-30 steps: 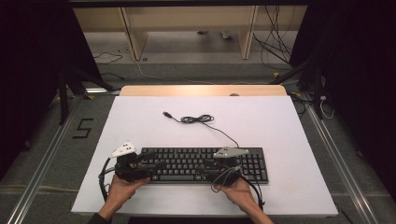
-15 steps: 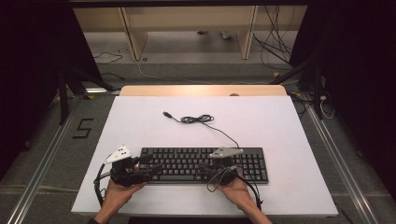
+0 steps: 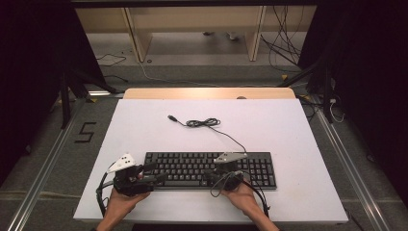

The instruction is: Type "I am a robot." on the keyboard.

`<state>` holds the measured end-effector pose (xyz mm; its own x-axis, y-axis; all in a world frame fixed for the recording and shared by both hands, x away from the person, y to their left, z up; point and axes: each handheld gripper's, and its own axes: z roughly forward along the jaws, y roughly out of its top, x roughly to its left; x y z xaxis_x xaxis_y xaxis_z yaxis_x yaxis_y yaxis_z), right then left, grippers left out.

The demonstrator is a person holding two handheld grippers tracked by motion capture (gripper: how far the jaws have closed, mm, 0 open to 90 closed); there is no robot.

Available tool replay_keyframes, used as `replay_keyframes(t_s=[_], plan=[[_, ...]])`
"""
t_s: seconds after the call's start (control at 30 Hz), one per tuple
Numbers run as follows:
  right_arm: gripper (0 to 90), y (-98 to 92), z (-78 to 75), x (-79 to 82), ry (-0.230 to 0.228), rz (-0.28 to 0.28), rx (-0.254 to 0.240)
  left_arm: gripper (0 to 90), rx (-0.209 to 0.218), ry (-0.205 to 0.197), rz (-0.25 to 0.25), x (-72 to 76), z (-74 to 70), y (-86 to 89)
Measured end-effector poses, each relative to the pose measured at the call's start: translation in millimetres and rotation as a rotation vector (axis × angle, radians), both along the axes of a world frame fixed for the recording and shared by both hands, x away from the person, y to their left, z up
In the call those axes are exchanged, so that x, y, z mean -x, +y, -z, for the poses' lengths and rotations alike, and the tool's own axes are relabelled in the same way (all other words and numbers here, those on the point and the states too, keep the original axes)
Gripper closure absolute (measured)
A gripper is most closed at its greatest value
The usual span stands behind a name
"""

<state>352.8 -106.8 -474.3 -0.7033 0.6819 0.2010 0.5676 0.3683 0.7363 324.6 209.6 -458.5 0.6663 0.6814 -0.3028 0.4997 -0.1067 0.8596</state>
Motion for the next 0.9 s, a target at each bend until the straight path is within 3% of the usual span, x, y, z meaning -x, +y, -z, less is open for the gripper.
replay_keyframes(t_s=[0.9], plan=[[90.0, 3.9, 6.5, 0.7, 0.020, -0.014, 0.036, 27.0, -0.002, -0.010, 0.009, 3.8, 0.9, -0.4]])
